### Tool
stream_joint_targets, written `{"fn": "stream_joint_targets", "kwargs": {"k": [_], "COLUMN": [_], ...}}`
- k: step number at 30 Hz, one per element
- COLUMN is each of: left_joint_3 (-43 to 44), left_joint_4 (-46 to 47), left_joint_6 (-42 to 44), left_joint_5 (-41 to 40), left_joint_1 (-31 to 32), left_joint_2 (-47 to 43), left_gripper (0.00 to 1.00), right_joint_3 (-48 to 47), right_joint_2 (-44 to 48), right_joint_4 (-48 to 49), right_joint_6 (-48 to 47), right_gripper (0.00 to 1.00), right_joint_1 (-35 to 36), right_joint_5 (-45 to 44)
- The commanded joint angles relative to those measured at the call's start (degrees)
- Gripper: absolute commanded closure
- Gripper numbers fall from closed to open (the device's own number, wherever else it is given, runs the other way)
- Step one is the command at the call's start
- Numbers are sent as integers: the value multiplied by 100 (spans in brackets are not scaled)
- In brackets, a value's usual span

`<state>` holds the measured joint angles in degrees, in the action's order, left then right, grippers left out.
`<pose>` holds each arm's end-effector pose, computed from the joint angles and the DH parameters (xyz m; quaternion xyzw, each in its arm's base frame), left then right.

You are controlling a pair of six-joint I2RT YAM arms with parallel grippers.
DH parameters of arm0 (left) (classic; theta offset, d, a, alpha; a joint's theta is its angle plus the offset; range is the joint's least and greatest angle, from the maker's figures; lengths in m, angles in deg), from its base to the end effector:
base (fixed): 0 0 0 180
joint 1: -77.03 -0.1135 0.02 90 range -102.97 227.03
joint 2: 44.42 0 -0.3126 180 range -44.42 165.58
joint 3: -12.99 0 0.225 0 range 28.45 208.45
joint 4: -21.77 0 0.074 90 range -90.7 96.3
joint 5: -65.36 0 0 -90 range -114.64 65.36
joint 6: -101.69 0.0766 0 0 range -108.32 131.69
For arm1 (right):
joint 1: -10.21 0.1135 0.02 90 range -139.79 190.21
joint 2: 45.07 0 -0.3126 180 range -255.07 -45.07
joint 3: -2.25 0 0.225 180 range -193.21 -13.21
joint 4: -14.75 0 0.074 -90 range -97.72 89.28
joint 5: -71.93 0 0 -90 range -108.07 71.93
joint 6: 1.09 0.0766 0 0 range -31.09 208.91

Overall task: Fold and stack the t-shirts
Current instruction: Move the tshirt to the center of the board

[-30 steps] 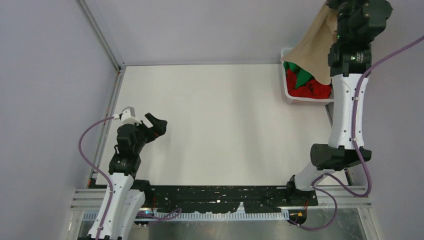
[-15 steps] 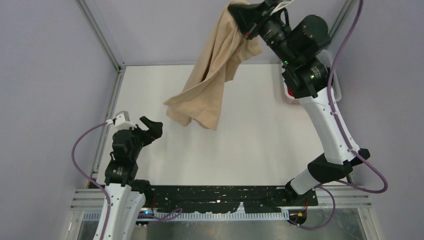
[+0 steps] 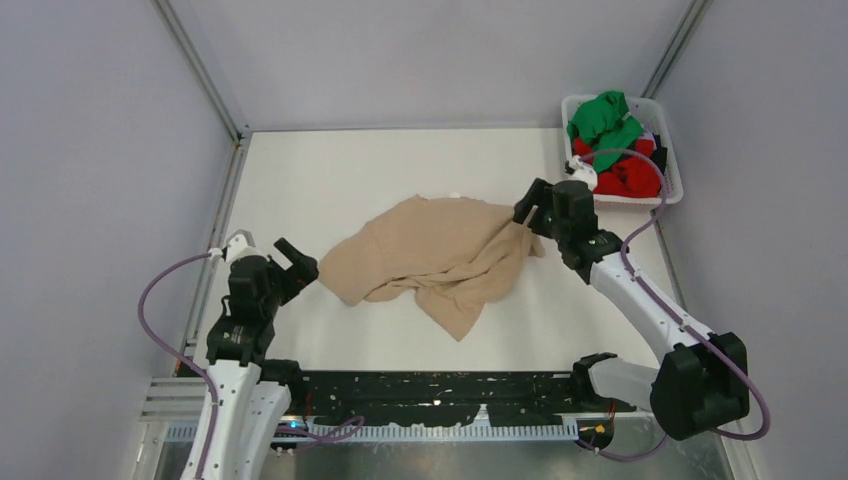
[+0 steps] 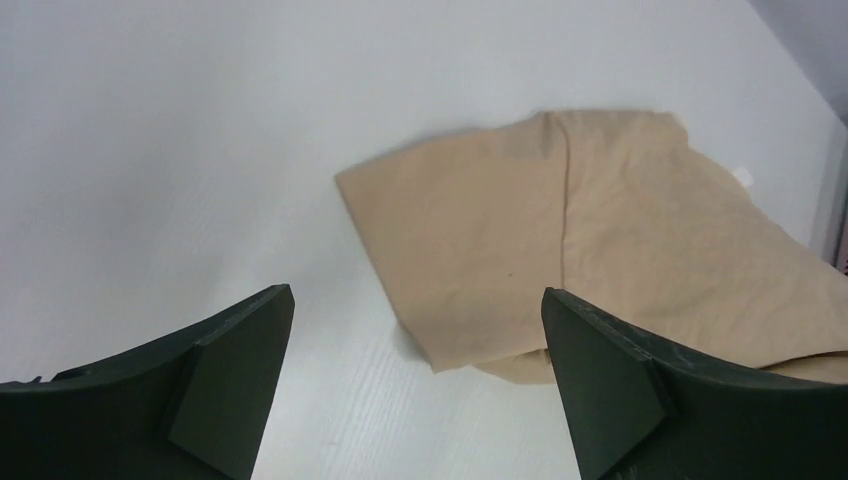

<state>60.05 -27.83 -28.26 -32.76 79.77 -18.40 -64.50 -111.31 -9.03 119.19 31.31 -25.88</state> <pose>0.0811 0.0070 0.2598 -0.3079 0.8012 -0.1288 0.4968 0.2433 0.0827 0.3424 0.1040 0.8276 0.1866 0.5191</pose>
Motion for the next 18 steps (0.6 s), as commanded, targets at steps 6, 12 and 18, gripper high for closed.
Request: {"fn": "stream_joint_targets", "kwargs": {"k": [6, 12, 18], "left_joint_3": [-317, -288, 211], "left_joint_4": [729, 1603, 2056], "left_joint_6": [-132, -170, -146], "left_joint_5": [974, 1411, 1545], "left_joint_1": [7, 9, 118], "left_joint_2": [1438, 2588, 4001], "left_gripper": [1, 1, 1], "right_joint_3": [651, 1056, 1157], "right_joint_2": [417, 696, 833], "right_joint_4": [-395, -185, -549], "right_joint_6": [-496, -556, -465], "right_gripper": [5, 5, 5], "right_joint_1": [-819, -819, -818], "right_joint_5": [-1626, -1444, -1831]}}
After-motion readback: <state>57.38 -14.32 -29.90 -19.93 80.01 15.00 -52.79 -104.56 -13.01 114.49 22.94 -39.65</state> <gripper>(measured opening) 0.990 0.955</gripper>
